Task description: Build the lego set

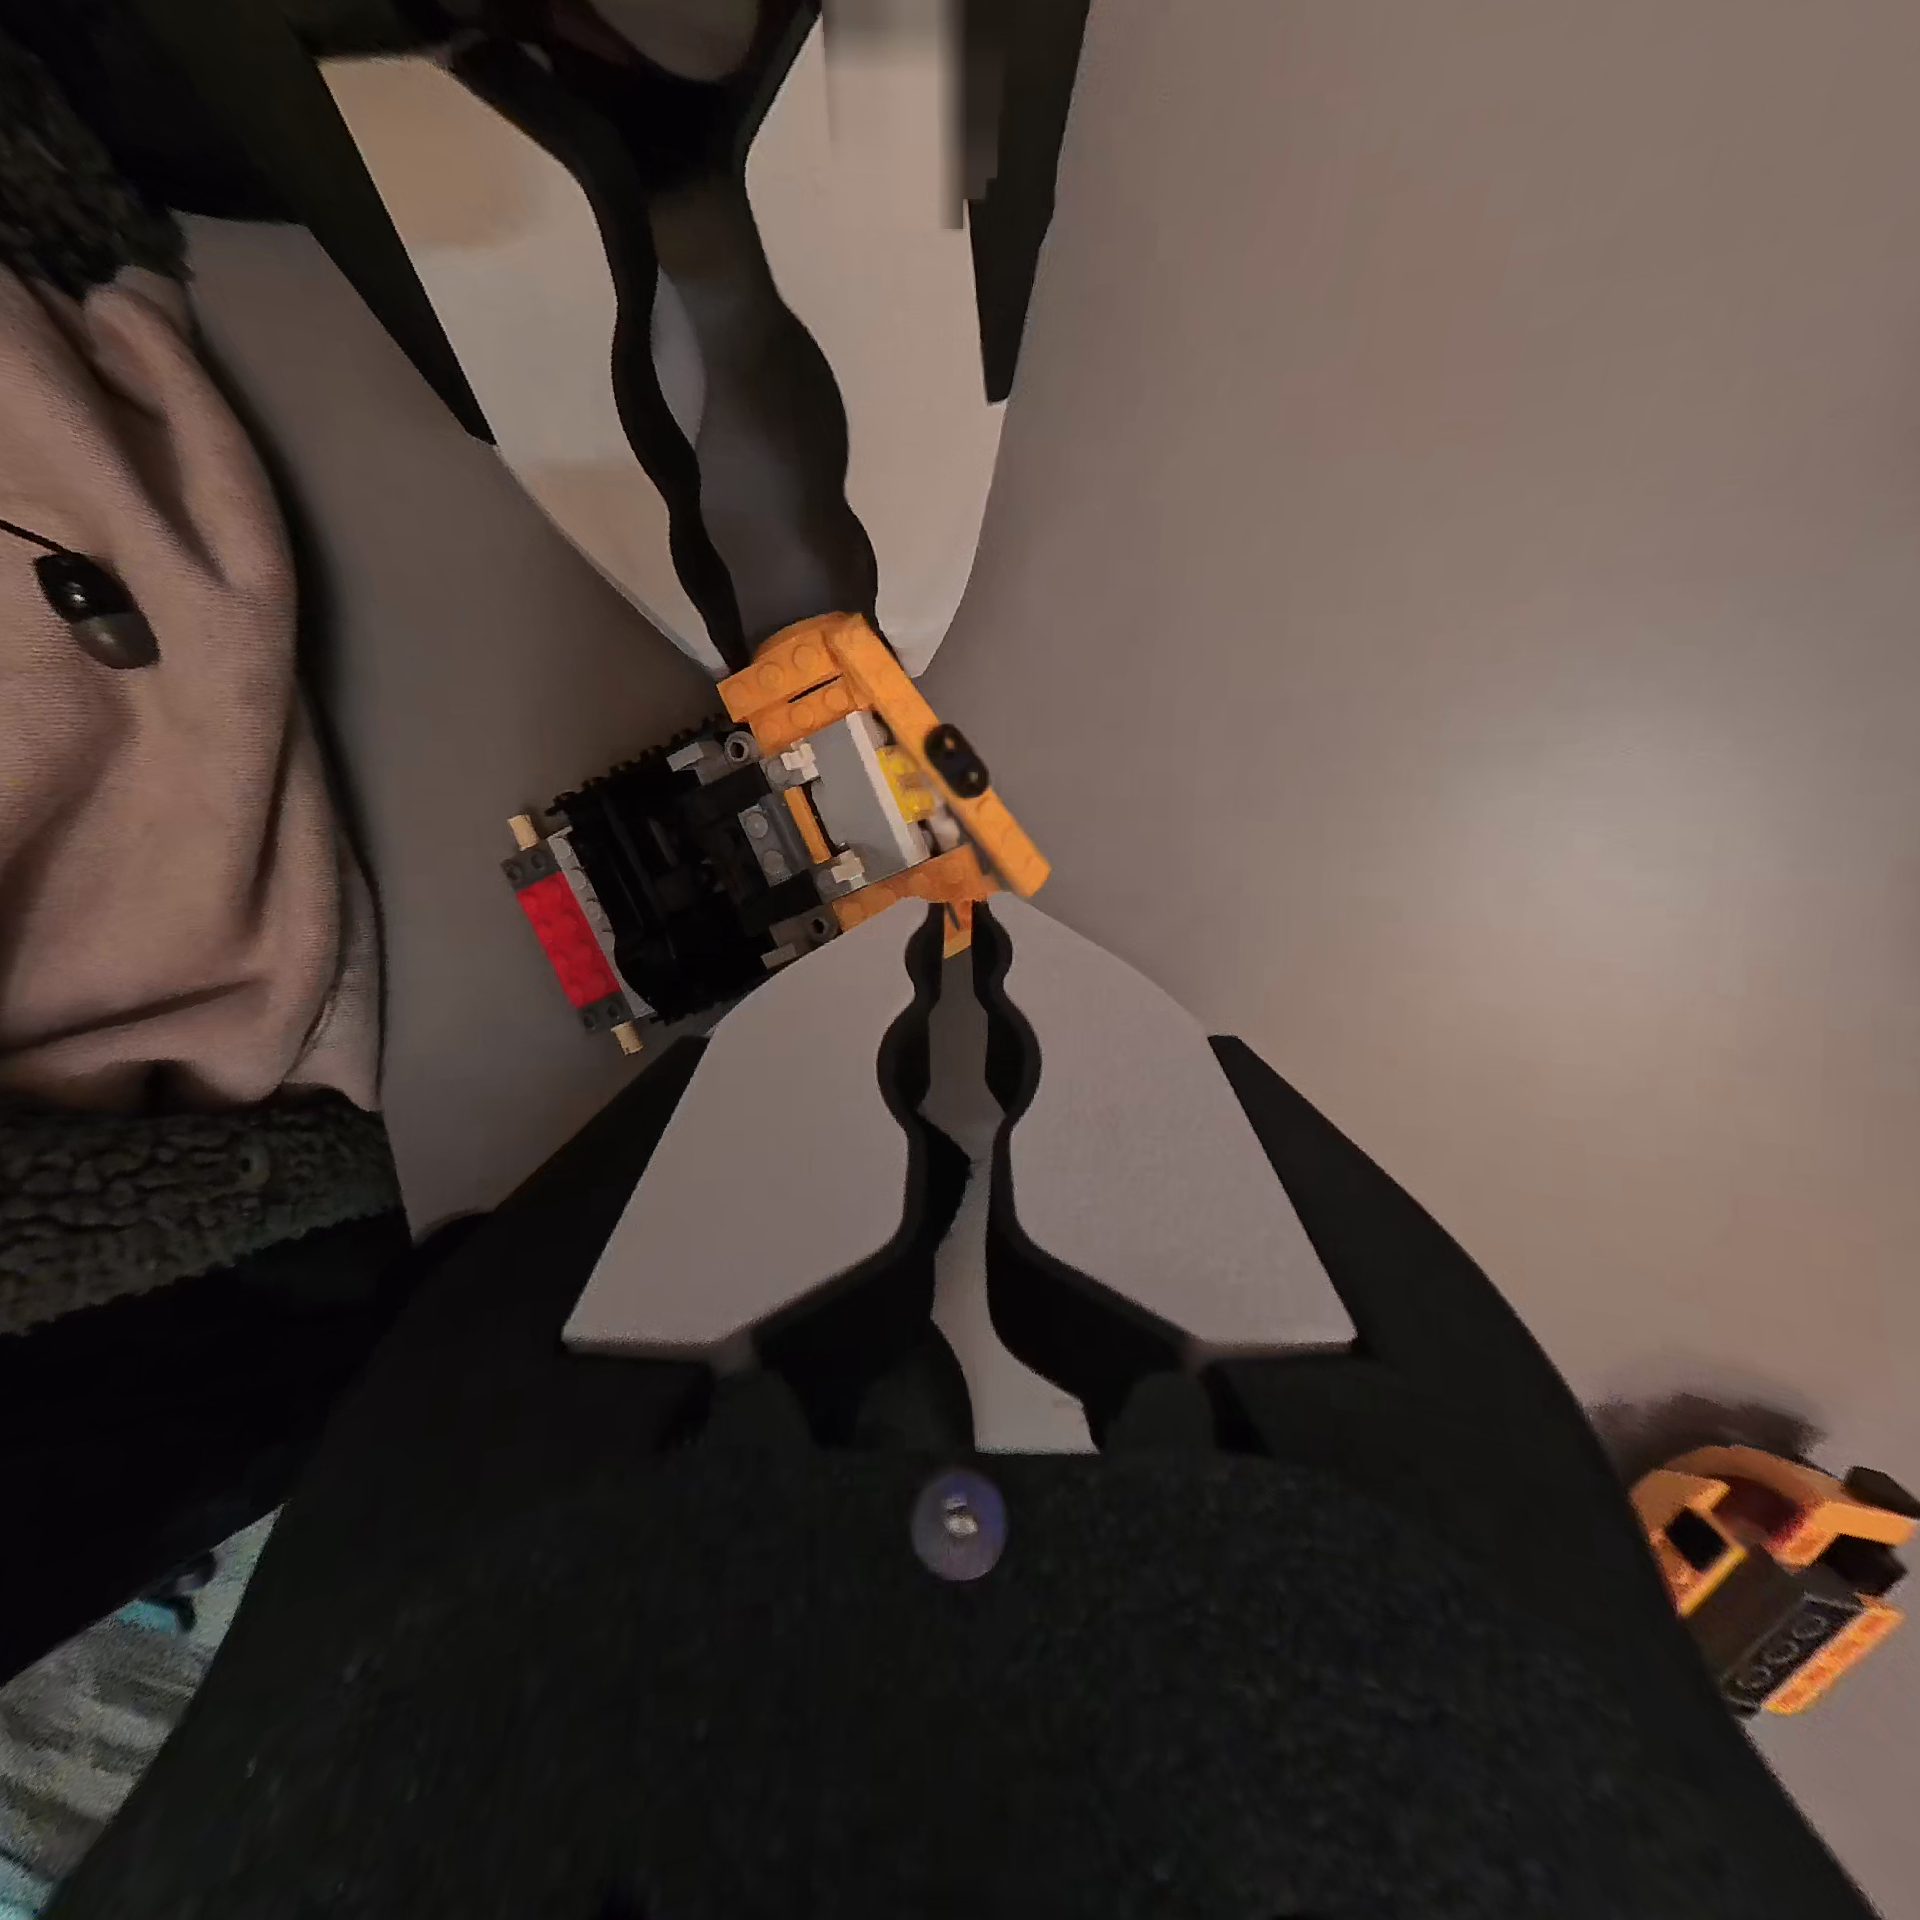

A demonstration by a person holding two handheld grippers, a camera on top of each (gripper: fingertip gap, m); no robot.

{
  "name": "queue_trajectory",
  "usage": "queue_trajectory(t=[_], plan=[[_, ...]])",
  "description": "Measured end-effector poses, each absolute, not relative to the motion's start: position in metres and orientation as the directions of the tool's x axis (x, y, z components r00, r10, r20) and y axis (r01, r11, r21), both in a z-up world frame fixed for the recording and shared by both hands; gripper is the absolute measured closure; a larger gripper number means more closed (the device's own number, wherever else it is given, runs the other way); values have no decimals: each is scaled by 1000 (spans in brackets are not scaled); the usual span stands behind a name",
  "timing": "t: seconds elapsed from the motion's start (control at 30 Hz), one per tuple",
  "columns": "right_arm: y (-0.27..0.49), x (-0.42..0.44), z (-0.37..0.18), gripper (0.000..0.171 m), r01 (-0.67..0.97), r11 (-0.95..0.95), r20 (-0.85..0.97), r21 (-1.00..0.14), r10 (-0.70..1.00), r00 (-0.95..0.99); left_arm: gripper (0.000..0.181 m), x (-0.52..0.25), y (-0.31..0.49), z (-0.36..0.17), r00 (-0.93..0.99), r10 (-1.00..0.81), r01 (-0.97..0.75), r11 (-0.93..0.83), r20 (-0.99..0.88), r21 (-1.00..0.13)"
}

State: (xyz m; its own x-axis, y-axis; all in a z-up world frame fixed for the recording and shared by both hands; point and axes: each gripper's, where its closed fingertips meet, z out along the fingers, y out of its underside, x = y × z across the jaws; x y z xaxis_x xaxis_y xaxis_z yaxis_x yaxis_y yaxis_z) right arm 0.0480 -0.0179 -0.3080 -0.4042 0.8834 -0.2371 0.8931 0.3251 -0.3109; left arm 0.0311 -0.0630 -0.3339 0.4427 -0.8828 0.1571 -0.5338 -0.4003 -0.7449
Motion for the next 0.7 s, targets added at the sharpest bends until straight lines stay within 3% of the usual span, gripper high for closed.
queue_trajectory(t=[0.03, 0.23, 0.4, 0.7], plan=[[-16, 46, -306, 167, 892, 321, -240, -319, 883, -404, 150, 31, -63, -334, 441, -884, -534, -398, 156, -746], [-7, 36, -319, 168, 885, 336, -265, -321, 866, -425, 150, 32, -64, -333, 437, -886, -533, -394, 155, -749], [1, 41, -328, 160, 734, 588, -147, -340, 738, -659, 149, 31, -63, -333, 436, -885, -530, -397, 160, -750], [-22, 31, -330, 157, 650, 640, -328, -410, 561, -760, 150, 30, -58, -333, 412, -896, -525, -380, 164, -761]])
